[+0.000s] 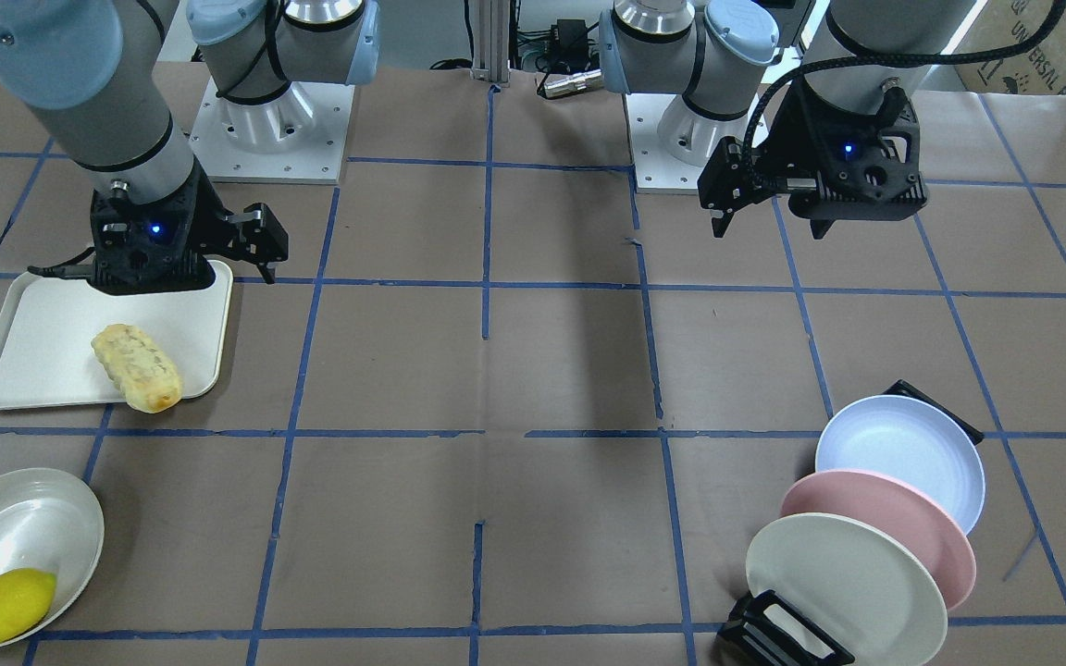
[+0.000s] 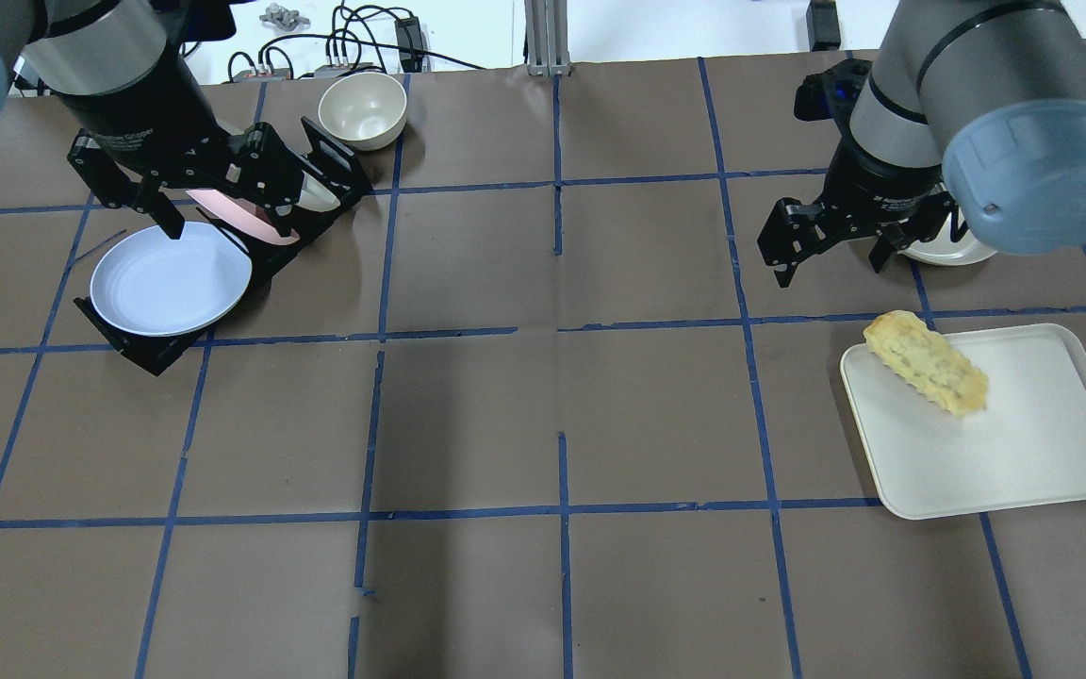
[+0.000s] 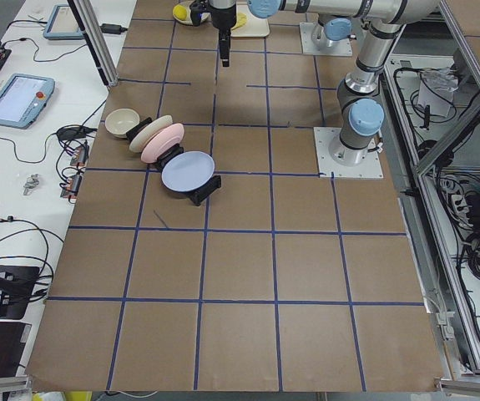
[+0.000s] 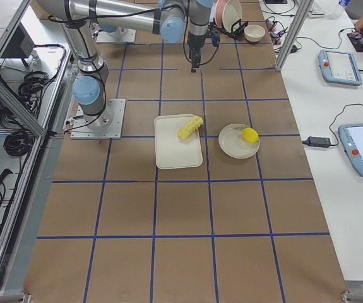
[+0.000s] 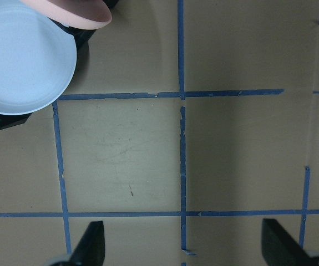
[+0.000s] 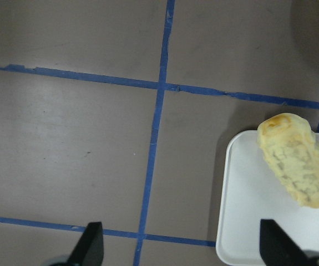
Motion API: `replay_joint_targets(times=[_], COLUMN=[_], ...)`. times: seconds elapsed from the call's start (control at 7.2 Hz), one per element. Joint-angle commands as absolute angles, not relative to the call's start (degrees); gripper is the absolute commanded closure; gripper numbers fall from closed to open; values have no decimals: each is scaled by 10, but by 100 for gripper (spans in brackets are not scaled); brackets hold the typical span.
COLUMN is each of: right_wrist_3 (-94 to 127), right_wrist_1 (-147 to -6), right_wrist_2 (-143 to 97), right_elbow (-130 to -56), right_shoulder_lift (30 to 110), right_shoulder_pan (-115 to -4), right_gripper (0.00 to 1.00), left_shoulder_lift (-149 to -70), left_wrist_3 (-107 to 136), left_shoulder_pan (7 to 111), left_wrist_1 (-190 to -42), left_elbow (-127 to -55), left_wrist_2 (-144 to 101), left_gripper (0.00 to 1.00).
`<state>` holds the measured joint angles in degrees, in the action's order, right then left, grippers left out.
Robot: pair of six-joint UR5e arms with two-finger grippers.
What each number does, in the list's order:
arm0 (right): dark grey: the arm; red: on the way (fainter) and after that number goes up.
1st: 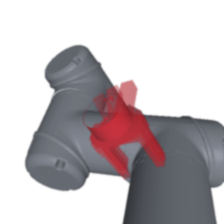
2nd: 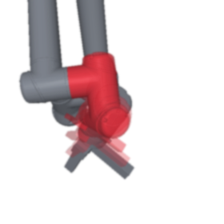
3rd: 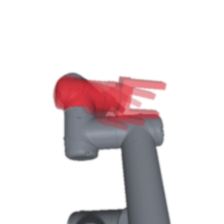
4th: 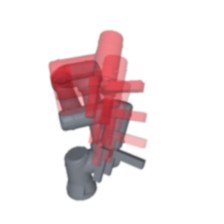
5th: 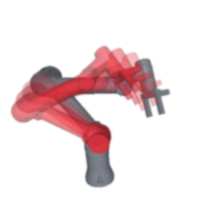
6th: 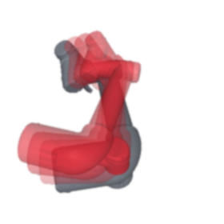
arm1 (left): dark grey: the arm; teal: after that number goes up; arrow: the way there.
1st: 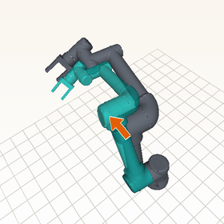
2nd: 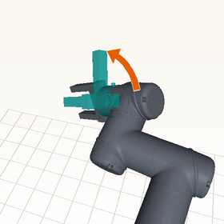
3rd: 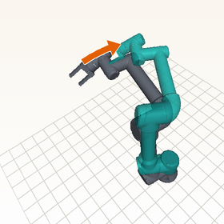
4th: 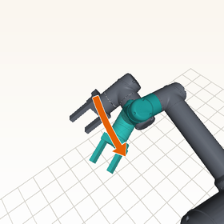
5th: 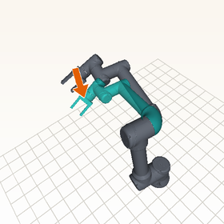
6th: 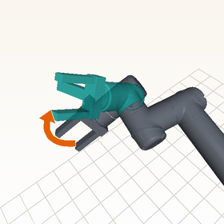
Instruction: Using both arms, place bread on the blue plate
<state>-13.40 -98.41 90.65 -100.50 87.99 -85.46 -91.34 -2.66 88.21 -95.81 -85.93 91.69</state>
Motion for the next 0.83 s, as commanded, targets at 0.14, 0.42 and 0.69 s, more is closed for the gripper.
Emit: replay_joint_targets(times=[0.14, 0.42, 0.69], right_wrist_3=[-414, -600, -696], right_wrist_1=[-1122, -1272, -1349], right_wrist_2=[901, 900, 900], right_elbow=[-1118, -1167, -1171], right_shoulder_lift=[872, 841, 811], right_shoulder_pan=[-703, -697, -696], right_gripper=[0, 0, 0], left_shoulder_lift=[-958, -1024, -1109], left_wrist_3=[-166, -289, -377], left_shoulder_pan=[763, 683, 622], left_wrist_1=[-930, -893, -861], left_elbow=[-851, -827, -789], left_wrist_2=[908, 903, 892], left_gripper=[0, 0, 0])
